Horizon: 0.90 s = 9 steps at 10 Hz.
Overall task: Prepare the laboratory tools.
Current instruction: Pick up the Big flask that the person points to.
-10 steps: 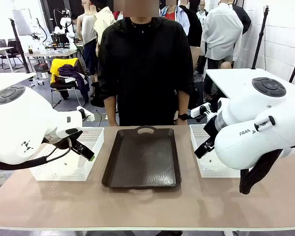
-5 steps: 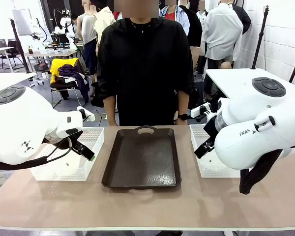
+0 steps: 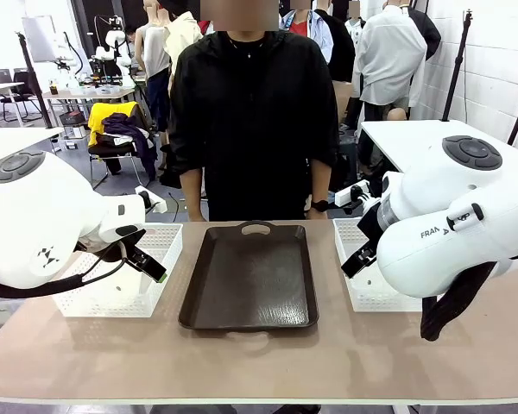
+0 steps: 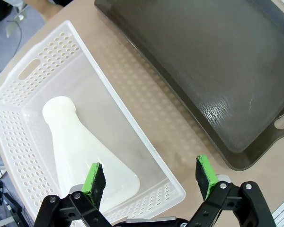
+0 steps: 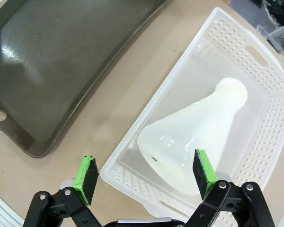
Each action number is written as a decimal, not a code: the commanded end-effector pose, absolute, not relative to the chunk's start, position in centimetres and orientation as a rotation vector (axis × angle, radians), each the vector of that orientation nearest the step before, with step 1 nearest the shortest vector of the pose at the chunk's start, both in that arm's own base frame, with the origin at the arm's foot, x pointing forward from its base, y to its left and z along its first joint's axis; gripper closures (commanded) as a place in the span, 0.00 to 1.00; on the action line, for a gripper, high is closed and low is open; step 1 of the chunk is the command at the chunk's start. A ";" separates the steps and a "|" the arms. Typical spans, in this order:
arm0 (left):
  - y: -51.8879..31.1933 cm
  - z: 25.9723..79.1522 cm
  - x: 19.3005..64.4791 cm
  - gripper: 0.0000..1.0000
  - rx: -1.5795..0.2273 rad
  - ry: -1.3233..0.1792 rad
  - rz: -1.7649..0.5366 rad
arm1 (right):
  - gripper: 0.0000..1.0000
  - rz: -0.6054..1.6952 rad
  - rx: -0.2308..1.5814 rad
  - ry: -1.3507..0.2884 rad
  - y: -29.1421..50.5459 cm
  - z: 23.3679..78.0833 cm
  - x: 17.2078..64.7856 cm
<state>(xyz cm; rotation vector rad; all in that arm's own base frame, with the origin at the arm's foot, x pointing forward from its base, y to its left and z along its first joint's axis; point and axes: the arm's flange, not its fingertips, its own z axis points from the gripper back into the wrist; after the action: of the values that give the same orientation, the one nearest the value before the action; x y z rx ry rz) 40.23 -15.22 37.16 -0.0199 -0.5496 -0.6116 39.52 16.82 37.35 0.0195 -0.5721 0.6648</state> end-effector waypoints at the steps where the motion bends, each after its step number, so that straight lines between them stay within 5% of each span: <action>1: -15.1 37.2 40.3 0.00 -0.021 -0.550 -0.609 | 0.00 0.664 0.020 -0.572 16.8 37.3 39.5; 7: -14.9 39.2 40.1 0.00 -0.021 -0.572 -0.593 | 0.00 0.553 -0.021 -0.582 15.5 39.7 37.7; 9: -13.4 42.6 40.0 0.00 -0.162 -0.593 -0.535 | 0.00 0.490 -0.021 -0.605 13.6 42.9 35.6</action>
<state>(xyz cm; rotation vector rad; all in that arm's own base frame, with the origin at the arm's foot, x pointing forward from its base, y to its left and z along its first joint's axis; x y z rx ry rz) 40.14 -14.94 40.65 -0.0818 -0.5919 -0.5498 39.14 14.31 42.22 0.0023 -0.6096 0.5253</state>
